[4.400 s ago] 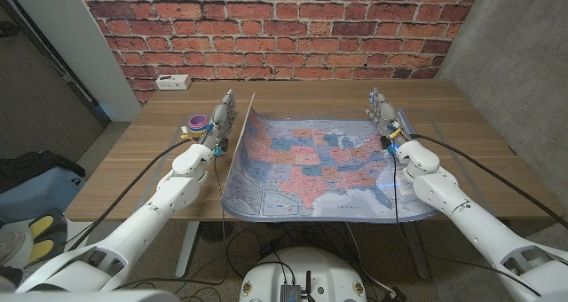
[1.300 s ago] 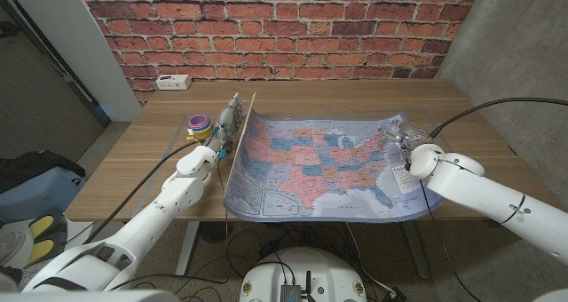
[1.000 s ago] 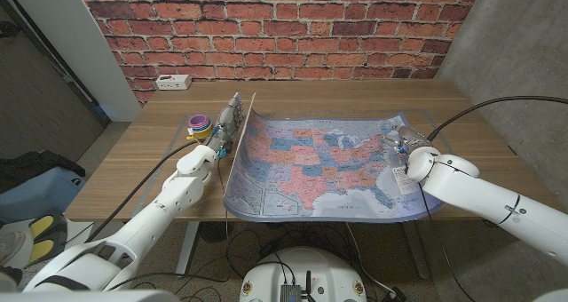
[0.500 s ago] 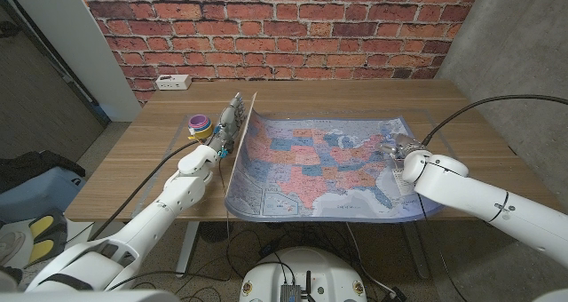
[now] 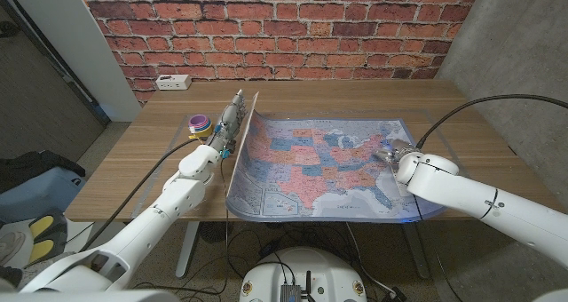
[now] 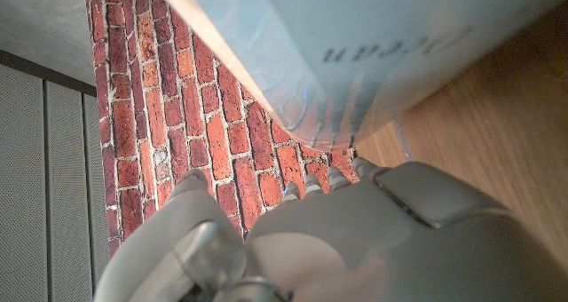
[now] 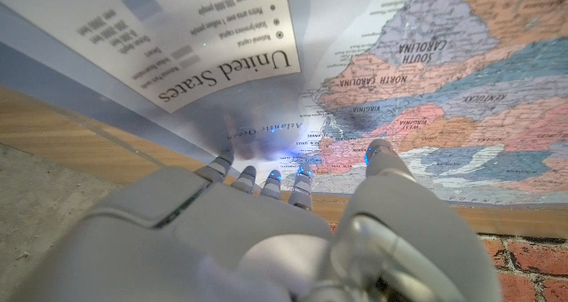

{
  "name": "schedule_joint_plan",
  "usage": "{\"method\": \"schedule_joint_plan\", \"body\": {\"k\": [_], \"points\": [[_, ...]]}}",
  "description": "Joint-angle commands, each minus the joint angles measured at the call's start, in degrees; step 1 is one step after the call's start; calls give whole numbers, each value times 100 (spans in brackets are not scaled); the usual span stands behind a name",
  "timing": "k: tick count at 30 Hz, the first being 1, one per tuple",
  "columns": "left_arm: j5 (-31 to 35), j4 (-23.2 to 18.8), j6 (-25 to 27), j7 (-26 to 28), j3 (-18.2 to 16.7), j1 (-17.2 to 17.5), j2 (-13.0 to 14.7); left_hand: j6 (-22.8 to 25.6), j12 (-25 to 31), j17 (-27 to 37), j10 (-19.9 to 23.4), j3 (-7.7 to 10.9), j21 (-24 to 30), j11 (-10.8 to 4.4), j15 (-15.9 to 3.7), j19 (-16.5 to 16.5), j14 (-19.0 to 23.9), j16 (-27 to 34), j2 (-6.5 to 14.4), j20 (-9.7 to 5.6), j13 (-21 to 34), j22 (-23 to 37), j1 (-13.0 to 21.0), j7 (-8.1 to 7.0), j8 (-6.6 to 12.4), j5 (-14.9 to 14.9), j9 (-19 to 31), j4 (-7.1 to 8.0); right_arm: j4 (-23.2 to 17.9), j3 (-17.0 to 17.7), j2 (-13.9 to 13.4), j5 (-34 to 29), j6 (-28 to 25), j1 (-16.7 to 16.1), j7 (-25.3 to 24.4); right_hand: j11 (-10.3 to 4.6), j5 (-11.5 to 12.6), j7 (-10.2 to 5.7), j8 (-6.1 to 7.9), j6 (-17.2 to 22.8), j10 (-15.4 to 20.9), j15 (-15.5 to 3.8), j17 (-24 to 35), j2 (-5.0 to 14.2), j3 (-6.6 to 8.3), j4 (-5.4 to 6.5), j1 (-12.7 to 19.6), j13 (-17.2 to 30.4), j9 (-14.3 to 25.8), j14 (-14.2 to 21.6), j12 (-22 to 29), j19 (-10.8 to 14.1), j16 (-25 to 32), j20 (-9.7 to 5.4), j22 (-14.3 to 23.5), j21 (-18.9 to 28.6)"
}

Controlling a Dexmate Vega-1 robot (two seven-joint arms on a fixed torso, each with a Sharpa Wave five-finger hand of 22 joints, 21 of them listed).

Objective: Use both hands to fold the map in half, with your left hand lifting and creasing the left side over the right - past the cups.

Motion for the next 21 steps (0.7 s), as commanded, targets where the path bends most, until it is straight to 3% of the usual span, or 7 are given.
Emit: {"method": "schedule_joint_plan", "body": {"k": [1, 5, 10, 11, 14, 21], "points": [[604, -1516, 639, 864, -15, 534, 564, -1693, 33, 16, -1717, 23, -38, 71, 128, -1147, -1578, 2, 10, 213, 16, 37, 175, 94, -22, -34, 11, -90, 68, -481, 89, -160, -249, 330, 42, -13, -30, -10, 0, -27, -77, 22, 16, -49, 15, -71, 60, 14, 33, -569, -7, 3, 10, -16, 23, 34], [771, -2030, 1041, 1073, -28, 652, 795, -1885, 29, 23, -1782, 34, -56, 110, 220, -1397, -1681, -1, 5, 428, 28, 47, 286, 138, -39, -79, 17, -178, 100, -668, 137, -237, -380, 442, 30, -23, -21, -21, 13, -42, -93, 27, 15, -64, 33, -123, 120, 13, 33, -565, 1, 41, 21, 0, 20, 50], [977, -2678, 1694, 1508, -66, 813, 1007, -2140, 17, 31, -1894, 40, -36, 189, 376, -1552, -1873, -20, -20, 578, 44, 55, 408, 254, -53, -125, 25, -278, 83, -596, 114, -197, -277, 340, -27, -15, -10, -27, 23, -67, -105, 40, 13, -89, 50, -189, 196, 12, 34, -566, 13, 59, 31, 19, 17, 56], [1030, -2776, 1810, 1608, -66, 840, 1027, -2215, 16, 33, -1928, 61, -34, 265, 418, -1607, -1931, -21, 5, 604, 49, 57, 462, 296, -52, -138, 28, -310, 76, -578, 111, -191, -265, 319, -39, -17, -9, -27, 23, -70, -104, 40, 13, -91, 52, -194, 202, 12, 34, -567, 14, 61, 31, 17, 17, 57], [1142, -3028, 2124, 1893, -74, 922, 1043, -2334, 24, 38, -2003, 139, -46, 339, 512, -1810, -2055, -13, 106, 740, 65, 63, 615, 402, -25, -176, 34, -391, 50, -554, 80, -187, -215, 274, -62, -23, -6, -28, 26, -74, -111, 43, 13, -97, 56, -210, 222, 12, 34, -567, 16, 63, 33, 19, 16, 57], [1194, -3570, 2797, 2540, -113, 1167, 922, -2596, 18, 50, -2238, 292, -68, 504, 675, -2269, -2393, -21, 315, 862, 99, 81, 872, 525, -18, -268, 42, -524, -18, -520, 30, -210, -182, 198, -109, -33, 0, -32, 36, -79, -105, 48, 12, -105, 69, -250, 271, 11, 35, -550, 28, 90, 46, 21, 16, 66]]}}
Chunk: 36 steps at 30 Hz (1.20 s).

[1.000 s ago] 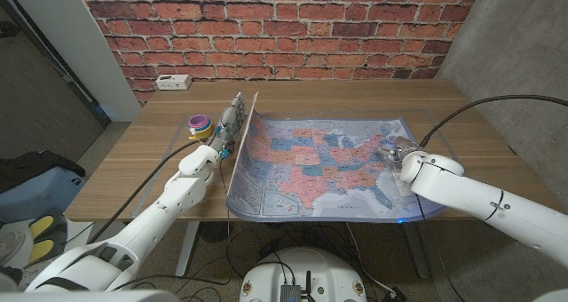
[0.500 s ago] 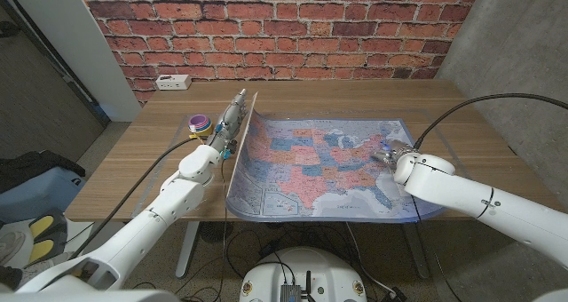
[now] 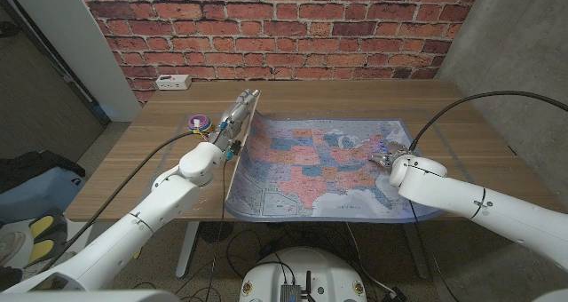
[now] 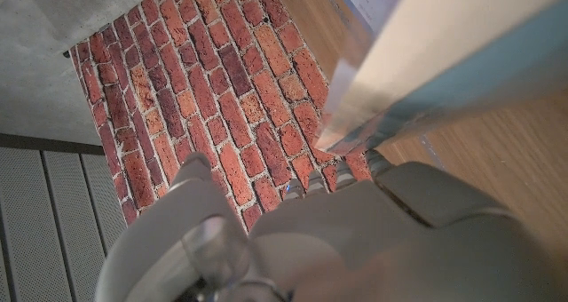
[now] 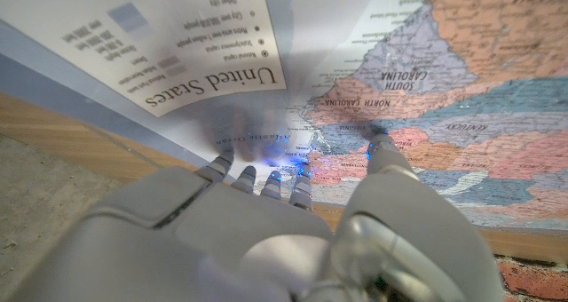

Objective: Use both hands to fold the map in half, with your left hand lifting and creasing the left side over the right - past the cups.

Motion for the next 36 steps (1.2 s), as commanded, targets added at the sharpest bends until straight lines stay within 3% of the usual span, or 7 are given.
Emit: {"method": "schedule_joint_plan", "body": {"k": [1, 6, 13, 16, 22, 31, 36], "points": [[288, -1107, 1107, 1102, -62, 450, 10, -2622, 21, 24, -2253, 89, -15, 118, 96, -2275, -2399, 7, 115, 98, 36, 27, 172, 88, 23, -55, 15, -88, -87, 19, -55, -24, 40, -104, -94, -24, 0, -1, 37, -49, -41, 47, 11, 12, 5, -55, 97, 12, 7, -551, 31, 44, 46, 22, 16, 22], [428, -1373, 1279, 1674, -84, 704, -213, -2743, 27, 28, -2343, 168, -13, 173, 125, -2466, -2499, 20, 225, 120, 49, 35, 265, 112, 16, -108, 17, -130, -146, 43, -136, -31, 102, -141, -82, -27, 3, 1, 44, -46, -37, 40, 10, 9, 12, -77, 126, 11, 7, -535, 38, 49, 55, 29, 16, 23], [293, -1767, 1677, 1805, -197, 927, -182, -2816, 48, 30, -2377, 263, 15, 285, 212, -2555, -2550, 36, 348, 130, 61, 41, 368, 202, 25, -142, 21, -171, -197, -38, -205, -100, 117, -84, -6, -22, 6, -1, 53, -42, -29, 42, 9, 7, 20, -105, 164, 11, 8, -532, 48, 61, 60, 25, 17, 26], [132, -1945, 1913, 1804, -265, 998, -146, -2871, 48, 33, -2480, 440, 42, 402, 315, -2628, -2636, 39, 526, 125, 72, 41, 541, 310, 41, -98, 25, -229, -187, -121, -211, -147, 116, -17, 58, -22, 7, -8, 55, -40, -31, 39, 9, 7, 23, -113, 176, 10, 8, -531, 50, 64, 61, 25, 17, 26], [-41, -2410, 2701, 1993, -330, 1042, -14, -2966, 32, 32, -2687, 735, 60, 624, 339, -2740, -2823, 21, 623, 125, 85, 38, 829, 423, 40, -4, 32, -317, -142, -189, -199, -215, 180, 49, 136, -24, 11, -6, 57, -42, -30, 31, 8, 11, 31, -128, 201, 10, 8, -533, 54, 70, 62, 22, 17, 28], [-274, -2678, 3460, 2356, -404, 1071, -63, -3018, 48, 31, -2809, 1138, 88, 704, 339, -2793, -2901, 32, 676, 120, 94, 37, 1186, 486, 34, 161, 39, -373, -57, -349, -146, -362, 227, 196, 270, -27, 16, -6, 64, -34, -33, 31, 7, 17, 41, -151, 240, 9, 8, -533, 58, 69, 64, 22, 17, 25], [-602, -2797, 4392, 2587, -395, 846, -154, -3068, 30, 31, -2901, 1322, 107, 703, 337, -2785, -2944, 24, 684, 118, 98, 41, 1341, 469, 13, 232, 42, -383, -4, -408, -110, -421, 236, 267, 349, -31, 17, -5, 73, -13, -32, 36, 7, 17, 44, -160, 255, 9, 8, -535, 60, 67, 64, 22, 17, 23]]}}
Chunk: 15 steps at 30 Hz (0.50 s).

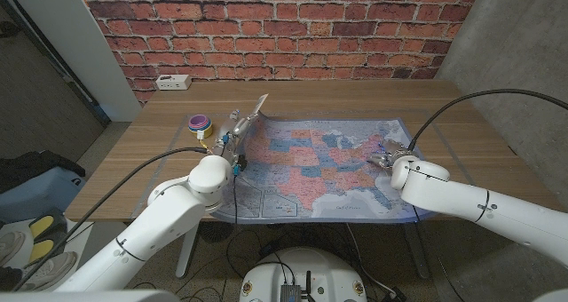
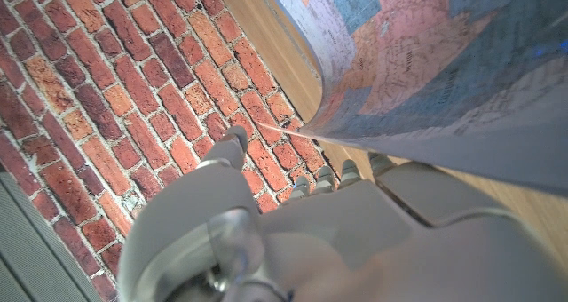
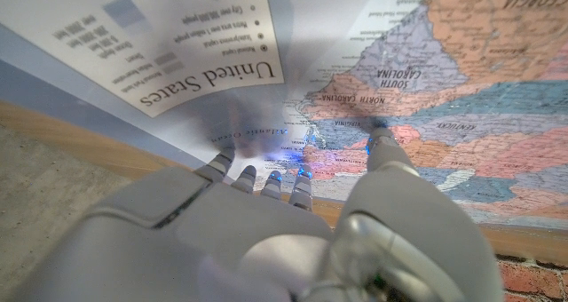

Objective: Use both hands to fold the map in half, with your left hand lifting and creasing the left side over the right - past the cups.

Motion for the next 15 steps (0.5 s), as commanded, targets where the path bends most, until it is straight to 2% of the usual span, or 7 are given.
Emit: {"method": "schedule_joint_plan", "body": {"k": [1, 6, 8, 9, 10, 15], "points": [[-516, -410, 1604, 495, -37, -203, -102, -3080, -2, 21, -2934, 188, 45, 100, 54, -2792, -2974, 21, 18, 48, 31, 15, 174, 33, 5, 77, 17, 5, 103, -145, 77, -156, 29, 152, 169, -32, 18, -3, 29, -8, -35, 33, 6, -4, 19, -43, 86, 9, 10, -534, 34, 29, 38, 5, 17, 23], [-658, -451, 2160, 625, 33, -439, -136, -3126, -44, 19, -3052, 508, 71, 190, 64, -2779, -3020, 9, 10, 57, 38, 24, 433, 94, -26, 189, 23, 15, 116, -119, 97, -196, 51, 135, 166, -26, 20, 2, 33, 2, -30, 30, 6, -3, 22, -51, 101, 9, 10, -529, 38, 34, 40, 4, 17, 24], [-699, -432, 2317, 685, 43, -508, -174, -3136, -52, 18, -3062, 568, 79, 207, 67, -2768, -3025, 7, 4, 58, 40, 27, 484, 119, -33, 205, 24, 17, 111, -108, 78, -209, 95, 125, 174, -34, 20, 3, 32, 1, -34, 32, 6, -3, 22, -53, 106, 9, 10, -528, 37, 37, 41, 4, 17, 25], [-744, -412, 2325, 664, 23, -515, -189, -3135, -53, 17, -3059, 614, 89, 218, 69, -2751, -3020, 9, 4, 57, 41, 29, 522, 141, -34, 218, 25, 18, 114, -86, 85, -212, 98, 107, 160, -36, 20, 7, 34, 4, -32, 30, 6, -3, 23, -54, 108, 9, 10, -526, 38, 40, 42, 4, 17, 26], [-784, -394, 2367, 686, 7, -525, -227, -3123, -52, 14, -3044, 760, 113, 229, 74, -2713, -3009, 12, 4, 60, 43, 34, 642, 183, -33, 256, 26, 27, 115, -82, 82, -227, 109, 100, 152, -37, 21, 8, 34, 6, -32, 32, 6, -4, 23, -56, 111, 9, 10, -526, 39, 46, 42, 6, 17, 28], [-1048, -297, 2641, 753, -116, -601, -384, -3073, -22, 17, -2980, 991, 147, 231, 78, -2658, -2948, 38, 45, 66, 43, 43, 795, 311, -13, 311, 23, 106, 147, -56, 84, -252, 168, 97, 185, -37, 22, 7, 33, 4, -19, 19, 5, -5, 23, -61, 123, 9, 10, -496, 45, 59, 54, 8, 18, 32]]}}
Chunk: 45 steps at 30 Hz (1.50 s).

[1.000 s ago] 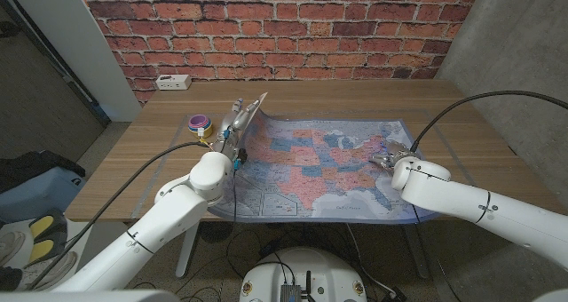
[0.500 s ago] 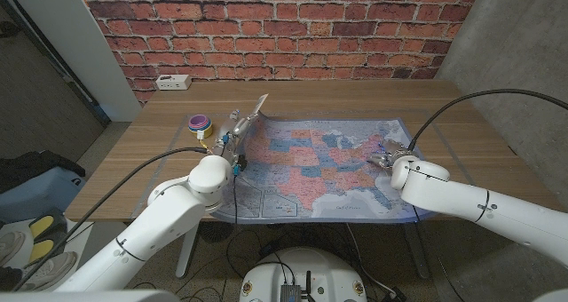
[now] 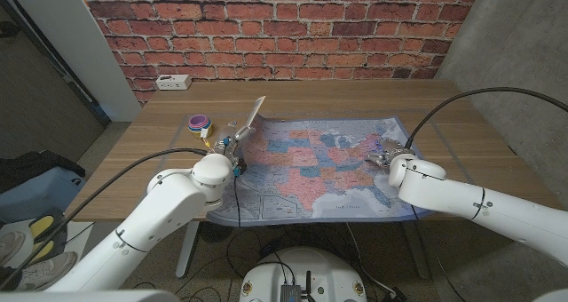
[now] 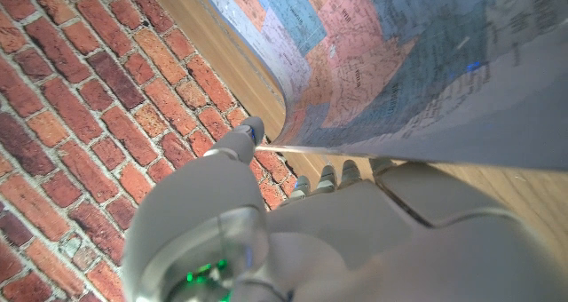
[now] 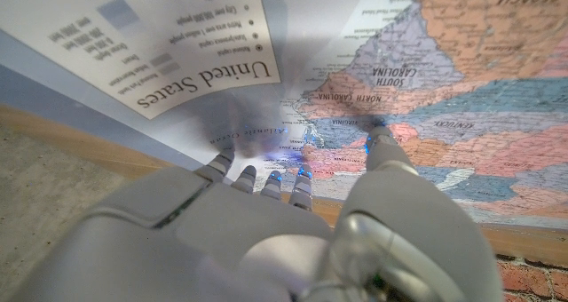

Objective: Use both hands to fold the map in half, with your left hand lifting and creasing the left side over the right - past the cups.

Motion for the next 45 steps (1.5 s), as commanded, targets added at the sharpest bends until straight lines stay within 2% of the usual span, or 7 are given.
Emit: {"method": "schedule_joint_plan", "body": {"k": [1, 8, 16, 23, 30, 35, 45], "points": [[-578, 65, 950, 237, -158, -294, -287, -2923, 65, 21, -2859, 317, 116, 51, 61, -2551, -2824, 72, 26, 71, 13, 25, 204, 336, 54, 103, 18, 164, 68, 36, 15, -101, 131, 0, 61, -39, 21, 4, 34, 7, -20, 19, 5, 0, -1, -39, 86, 9, 11, -497, 24, 27, 54, -25, 18, 32], [-1030, 189, 1241, 222, -403, -370, -371, -1492, 237, 4, -1900, 862, 274, 58, 64, -1742, -1799, 105, -29, 85, -60, -16, -168, 544, 161, -279, 29, 1015, 170, 1, 58, -170, 199, 86, 172, -37, 22, -2, 32, 5, -3, 19, 5, -4, -4, -44, 99, 9, 11, -487, 32, 47, 57, -24, 18, 37], [-1354, 194, 1373, 180, -573, -387, -205, 881, 1012, 15, 807, 300, 1189, -230, -206, 1098, 1731, 444, -236, 107, 228, 180, -345, 258, 847, -319, 468, 161, 280, -57, 97, -253, 265, 189, 320, -29, 22, -5, 30, 5, 11, 17, 5, -10, -9, -47, 107, 8, 11, -464, 38, 59, 65, -28, 18, 39], [-1398, 123, 1160, 345, -696, -249, -145, 3069, 2535, 333, 3215, -52, 2437, -831, -1265, 3405, 4556, 1209, -255, 61, 831, 305, -309, -16, 2391, -280, 1035, -96, 338, -120, 133, -330, 243, 278, 431, -46, 22, -4, 30, 6, 25, 16, 5, -17, -15, -49, 114, 8, 11, -459, 43, 62, 65, -21, 18, 38], [-1280, 65, 258, 341, -830, 126, -120, 4353, 3421, 630, 4584, 129, 2943, -1171, -1540, 4100, 6064, 1704, -100, -26, 1231, 208, -137, -166, 3449, -42, 1540, 9, 397, -224, 172, -405, 208, 391, 554, -42, 22, -9, 32, 12, 29, 14, 5, -21, -18, -50, 119, 8, 11, -448, 43, 72, 68, -16, 18, 40], [-1094, 12, -249, 414, -822, 305, -58, 4848, 3885, 936, 5383, 373, 3386, -1389, -1772, 4574, 7063, 2090, -58, -432, 1422, 188, 111, -263, 4066, 155, 1957, -8, 477, -341, 209, -431, 138, 520, 707, -40, 23, -5, 45, 49, 45, 11, 5, -25, -23, -52, 126, 8, 11, -429, 49, 97, 74, -17, 18, 46], [-676, 74, -1429, 556, -944, 712, -166, 4871, 4117, 1241, 5554, 482, 3750, -1429, -1887, 4841, 7424, 2292, -50, -687, 1624, 219, 379, -218, 4367, 221, 2263, -47, 571, -467, 235, -401, -47, 692, 859, -39, 25, -10, 50, 73, 43, 1, 5, -31, -28, -56, 140, 8, 11, -432, 46, 97, 69, -13, 18, 40]]}}
